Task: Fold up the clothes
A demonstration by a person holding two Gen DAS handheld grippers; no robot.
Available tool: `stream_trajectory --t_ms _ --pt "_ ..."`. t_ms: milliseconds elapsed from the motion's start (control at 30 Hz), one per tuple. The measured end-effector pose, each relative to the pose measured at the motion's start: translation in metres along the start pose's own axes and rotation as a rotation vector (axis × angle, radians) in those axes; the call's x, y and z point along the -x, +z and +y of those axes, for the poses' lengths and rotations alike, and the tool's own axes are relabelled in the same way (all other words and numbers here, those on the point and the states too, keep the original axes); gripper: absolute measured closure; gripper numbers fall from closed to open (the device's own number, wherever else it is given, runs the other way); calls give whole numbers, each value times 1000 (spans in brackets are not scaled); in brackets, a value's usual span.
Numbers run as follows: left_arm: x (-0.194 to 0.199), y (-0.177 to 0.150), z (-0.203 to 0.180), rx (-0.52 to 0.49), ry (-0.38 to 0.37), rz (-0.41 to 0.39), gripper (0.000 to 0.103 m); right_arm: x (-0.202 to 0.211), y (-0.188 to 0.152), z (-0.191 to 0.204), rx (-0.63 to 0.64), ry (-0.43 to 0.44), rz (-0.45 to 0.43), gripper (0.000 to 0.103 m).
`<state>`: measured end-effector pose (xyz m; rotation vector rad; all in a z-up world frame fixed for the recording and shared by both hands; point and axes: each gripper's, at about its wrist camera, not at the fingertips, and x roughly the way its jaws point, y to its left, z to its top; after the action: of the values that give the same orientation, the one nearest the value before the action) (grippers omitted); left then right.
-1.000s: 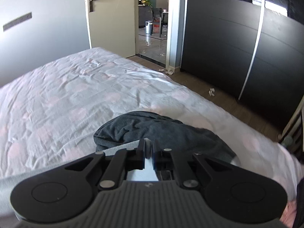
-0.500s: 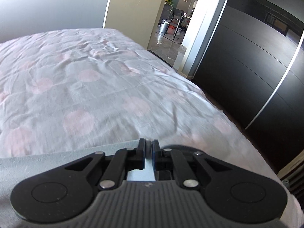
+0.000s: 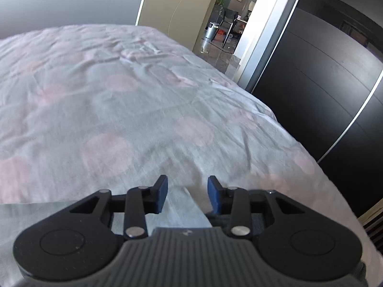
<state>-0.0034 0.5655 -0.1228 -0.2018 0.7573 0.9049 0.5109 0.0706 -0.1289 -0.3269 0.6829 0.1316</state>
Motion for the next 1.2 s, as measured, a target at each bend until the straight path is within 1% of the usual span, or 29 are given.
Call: stream_trajectory --t_ms 33,100,200,267,333,400,433,500,533,600,633,667,700,733,833,867,900,933,967,1000,1033,1067,1133,1167,1200 --pt "12 -5 5 28 -6 -3 52 11 -4 -5 -30 21 -7 63" --pt "36 -17 16 92 -15 -6 50 37 -16 -14 -93 82 -17 63" --pt "66 -42 26 202 -55 24 43 77 -43 -22 -163 183 -9 62" --pt "79 -58 28 255 -90 42 41 103 -67 -25 -194 242 10 62" --pt "90 -75 30 301 -120 52 35 125 -96 -28 -240 291 32 58" --pt "99 -92 27 334 -151 52 33 146 -129 -31 -292 329 60 57" --pt "102 -99 27 341 -175 53 31 153 -145 -32 -312 344 79 54" --pt "104 -112 23 345 -206 57 29 163 -176 -33 -353 350 117 53" --pt "103 -117 21 347 -215 66 28 164 -189 -34 -382 345 137 50" --pt "95 -122 20 370 -242 95 27 162 -210 -39 -458 342 191 49" --pt "89 -124 20 387 -255 110 27 162 -215 -40 -470 339 202 46" --pt "84 -126 20 403 -265 123 27 163 -216 -37 -455 335 198 42" --pt "80 -128 19 410 -262 125 27 164 -217 -35 -441 330 194 34" --pt "77 -128 19 413 -257 120 27 164 -217 -33 -426 325 190 30" --pt "69 -123 14 404 -259 92 28 167 -220 -26 -383 311 178 29" --pt "67 -122 13 399 -268 83 31 168 -220 -24 -368 307 174 28" --pt "66 -122 11 388 -278 75 39 169 -221 -22 -354 302 170 29" --pt "66 -122 9 377 -283 72 49 169 -222 -20 -339 297 166 33" --pt "65 -121 8 366 -288 68 54 170 -223 -17 -325 292 162 38" --pt "66 -121 7 353 -285 60 57 171 -223 -15 -310 288 158 51" --pt "67 -120 6 341 -283 52 63 172 -224 -13 -296 283 154 62" --pt "69 -119 6 335 -289 43 68 173 -225 -11 -281 278 150 69" --pt "73 -116 6 333 -291 20 89 176 -225 -8 -259 266 135 94" --pt "77 -115 7 335 -286 7 89 179 -225 -8 -256 255 117 98" --pt "82 -113 10 339 -276 -6 90 183 -224 -8 -253 244 99 98"
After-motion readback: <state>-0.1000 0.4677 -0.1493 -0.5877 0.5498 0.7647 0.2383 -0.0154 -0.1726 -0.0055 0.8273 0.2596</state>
